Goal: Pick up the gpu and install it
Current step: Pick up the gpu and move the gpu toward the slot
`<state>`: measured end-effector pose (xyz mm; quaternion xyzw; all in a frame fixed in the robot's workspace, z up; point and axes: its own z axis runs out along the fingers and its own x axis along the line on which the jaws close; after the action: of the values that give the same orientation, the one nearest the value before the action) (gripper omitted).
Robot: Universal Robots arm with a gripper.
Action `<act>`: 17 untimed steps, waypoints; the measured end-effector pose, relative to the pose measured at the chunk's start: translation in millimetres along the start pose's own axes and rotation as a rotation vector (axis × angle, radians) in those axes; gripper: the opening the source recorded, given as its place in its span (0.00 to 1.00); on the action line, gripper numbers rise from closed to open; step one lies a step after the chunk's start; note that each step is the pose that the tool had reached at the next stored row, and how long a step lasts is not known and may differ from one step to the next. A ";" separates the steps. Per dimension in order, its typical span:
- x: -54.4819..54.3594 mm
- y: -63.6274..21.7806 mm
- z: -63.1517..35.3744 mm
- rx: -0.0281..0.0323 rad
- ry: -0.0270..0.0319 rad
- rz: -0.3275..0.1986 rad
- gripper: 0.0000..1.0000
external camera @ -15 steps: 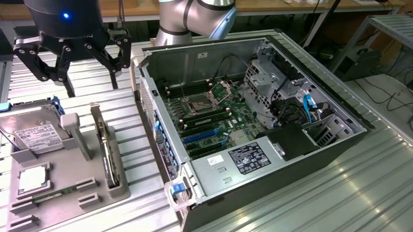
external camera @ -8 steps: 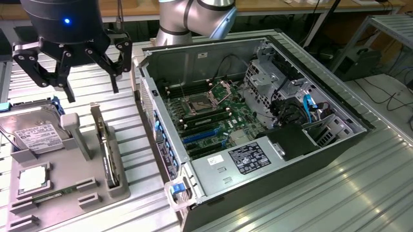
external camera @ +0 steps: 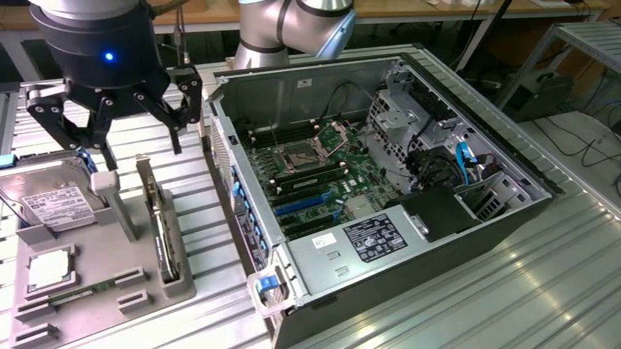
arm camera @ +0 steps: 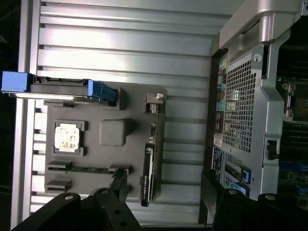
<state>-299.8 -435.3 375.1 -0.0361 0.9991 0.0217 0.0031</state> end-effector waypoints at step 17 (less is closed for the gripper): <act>2.3 -30.0 20.4 -0.0007 0.0027 -0.067 0.72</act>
<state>-299.8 -464.5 353.5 -0.0698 0.9973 0.0218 0.0025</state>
